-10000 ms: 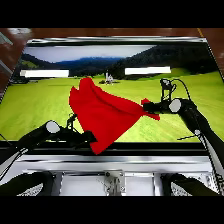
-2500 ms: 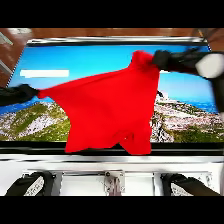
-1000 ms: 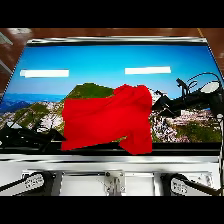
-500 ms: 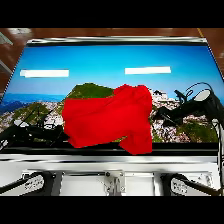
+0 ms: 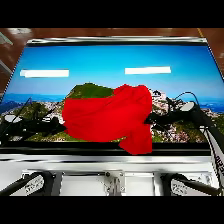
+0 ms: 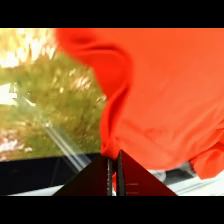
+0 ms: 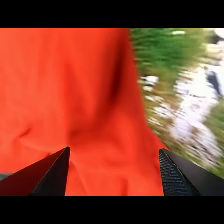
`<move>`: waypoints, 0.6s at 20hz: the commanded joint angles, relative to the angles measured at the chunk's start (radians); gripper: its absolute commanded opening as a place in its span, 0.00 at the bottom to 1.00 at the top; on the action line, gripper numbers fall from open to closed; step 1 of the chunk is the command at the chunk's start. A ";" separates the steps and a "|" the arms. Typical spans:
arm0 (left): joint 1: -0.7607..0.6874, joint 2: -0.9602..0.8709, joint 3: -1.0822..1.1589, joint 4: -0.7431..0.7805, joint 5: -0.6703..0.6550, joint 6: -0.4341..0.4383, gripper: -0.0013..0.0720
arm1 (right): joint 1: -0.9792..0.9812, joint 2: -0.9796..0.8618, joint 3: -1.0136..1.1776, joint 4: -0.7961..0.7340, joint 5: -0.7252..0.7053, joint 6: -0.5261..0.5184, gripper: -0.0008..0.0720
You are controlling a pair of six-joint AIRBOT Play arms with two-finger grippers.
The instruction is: Fold the shirts.
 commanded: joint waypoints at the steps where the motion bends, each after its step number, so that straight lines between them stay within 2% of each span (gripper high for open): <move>1: 0.000 0.011 0.070 -0.003 0.002 0.003 0.07 | 0.116 -0.050 -0.010 0.013 -0.103 0.030 0.81; 2: 0.000 0.011 0.086 -0.003 0.002 -0.003 0.07 | 0.136 -0.068 -0.010 0.018 -0.099 0.040 0.58; 3: 0.000 0.012 0.103 -0.003 0.002 -0.003 0.07 | 0.148 -0.071 -0.009 0.019 -0.094 0.043 0.26; 4: 0.000 0.012 0.120 -0.003 0.001 -0.003 0.07 | 0.151 -0.061 -0.008 0.020 -0.089 0.044 0.11; 6: 0.000 0.025 0.171 -0.002 -0.002 -0.001 0.07 | 0.150 0.002 0.021 0.011 -0.085 0.014 0.11; 9: 0.000 0.141 0.346 0.006 0.003 0.006 0.06 | 0.150 0.189 0.166 0.006 -0.087 -0.126 0.11; 12: 0.001 0.311 0.629 0.005 0.056 0.006 0.07 | 0.150 0.401 0.417 -0.005 -0.109 -0.148 0.11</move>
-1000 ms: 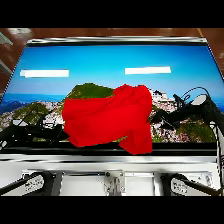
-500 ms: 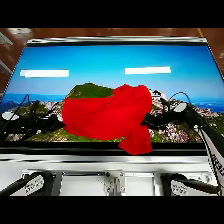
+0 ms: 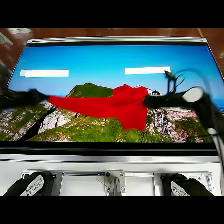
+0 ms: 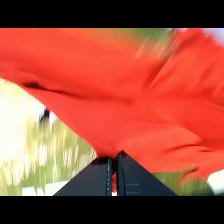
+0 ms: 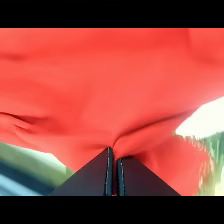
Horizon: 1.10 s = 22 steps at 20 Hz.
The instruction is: Fold the shirts.
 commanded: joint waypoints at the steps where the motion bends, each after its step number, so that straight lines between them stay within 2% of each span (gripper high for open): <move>1: 0.000 0.191 0.318 0.001 0.097 0.003 0.07 | 0.004 0.227 0.278 -0.018 -0.031 -0.024 0.11; 4: 0.001 0.344 0.541 0.001 0.251 0.002 0.07 | 0.004 0.361 0.525 -0.018 -0.029 0.076 0.11; 6: 0.001 0.407 0.614 0.010 0.257 -0.012 0.07 | 0.004 0.413 0.610 -0.025 -0.028 0.141 0.11; 7: 0.001 0.430 0.627 0.030 0.238 -0.056 0.07 | 0.004 0.433 0.639 -0.048 -0.019 0.183 0.11; 8: 0.001 0.449 0.628 0.064 0.196 -0.094 0.07 | 0.004 0.446 0.656 -0.082 0.001 0.229 0.11; 11: 0.001 0.453 0.626 0.256 -0.031 -0.104 0.07 | 0.004 0.460 0.666 -0.196 0.144 0.325 0.11; 13: 0.002 0.428 0.598 0.322 -0.158 -0.114 0.07 | 0.004 0.435 0.666 -0.262 0.277 0.362 0.11; 15: 0.002 0.397 0.511 0.340 -0.206 -0.114 0.07 | 0.004 0.370 0.666 -0.336 0.383 0.367 0.11; 18: 0.002 0.321 0.314 0.340 -0.172 -0.114 0.07 | 0.004 0.197 0.665 -0.420 0.451 0.364 0.11; 20: 0.002 0.242 0.198 0.340 -0.068 -0.114 0.07 | 0.004 0.041 0.665 -0.422 0.422 0.351 0.11; 22: 0.002 0.134 0.131 0.339 0.040 -0.114 0.07 | 0.005 -0.140 0.666 -0.417 0.317 0.349 0.11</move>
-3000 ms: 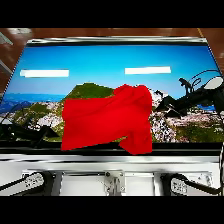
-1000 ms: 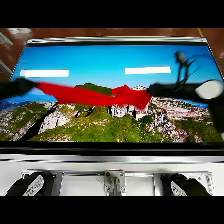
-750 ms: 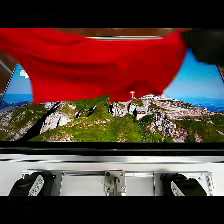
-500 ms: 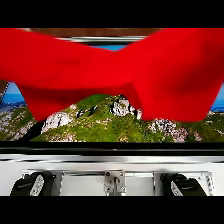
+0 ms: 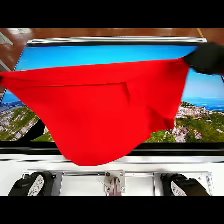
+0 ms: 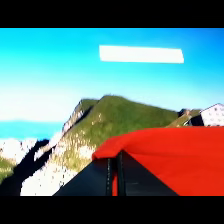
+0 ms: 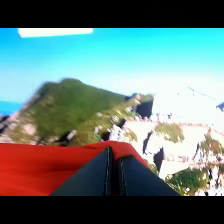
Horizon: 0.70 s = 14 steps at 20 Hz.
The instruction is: Fold the shirts.
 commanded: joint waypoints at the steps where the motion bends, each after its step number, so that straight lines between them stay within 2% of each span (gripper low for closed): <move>1: 0.001 -0.176 -0.131 0.016 0.145 -0.001 0.07 | 0.000 -0.282 0.002 -0.023 -0.123 0.000 0.11; 4: -0.013 -0.369 -0.132 0.016 0.194 0.004 0.07 | -0.001 -0.507 0.002 0.065 -0.328 -0.001 0.11; 7: -0.039 -0.507 -0.132 0.016 0.248 0.029 0.07 | 0.003 -0.647 0.002 0.154 -0.425 0.001 0.11; 9: -0.066 -0.575 -0.132 0.016 0.259 0.027 0.07 | 0.003 -0.703 0.002 0.199 -0.421 0.005 0.11; 12: -0.121 -0.650 -0.132 0.016 0.258 0.026 0.07 | 0.003 -0.753 0.002 0.204 -0.318 0.004 0.11; 13: -0.133 -0.663 -0.132 0.016 0.258 0.026 0.07 | 0.003 -0.756 0.002 0.208 -0.297 0.004 0.14; 14: -0.140 -0.670 -0.131 0.016 0.256 0.026 0.09 | 0.003 -0.751 0.002 0.220 -0.291 0.004 0.30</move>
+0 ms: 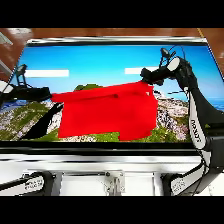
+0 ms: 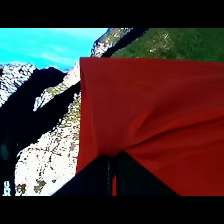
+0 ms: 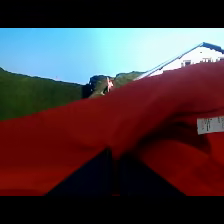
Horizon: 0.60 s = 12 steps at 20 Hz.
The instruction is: Fold the shirts.
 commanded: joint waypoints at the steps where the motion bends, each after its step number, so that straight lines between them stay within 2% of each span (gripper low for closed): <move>1: -0.035 -0.056 0.007 -0.007 -0.010 0.002 0.27 | -0.004 -0.020 0.001 0.066 0.056 -0.003 0.69; 2: -0.026 -0.054 0.028 -0.006 -0.052 0.001 0.53 | -0.014 0.002 0.001 0.063 0.077 -0.020 0.82; 3: -0.006 -0.054 0.063 0.004 -0.126 0.002 0.70 | -0.034 0.033 0.001 0.034 0.122 -0.039 0.82; 4: 0.021 -0.054 0.099 0.039 -0.216 0.002 0.70 | -0.060 0.068 0.001 -0.020 0.192 -0.060 0.82; 6: 0.108 -0.051 0.151 0.127 -0.430 0.002 0.70 | -0.132 0.142 0.001 -0.210 0.429 -0.079 0.82; 8: 0.214 -0.040 0.108 0.115 -0.584 0.003 0.73 | -0.229 0.188 0.000 -0.364 0.657 -0.083 0.82; 10: 0.304 -0.006 -0.032 0.037 -0.652 0.045 0.98 | -0.346 0.233 -0.047 -0.332 0.750 -0.085 0.82; 12: 0.363 0.048 -0.227 -0.023 -0.599 0.095 0.98 | -0.436 0.301 -0.177 -0.233 0.695 -0.084 0.82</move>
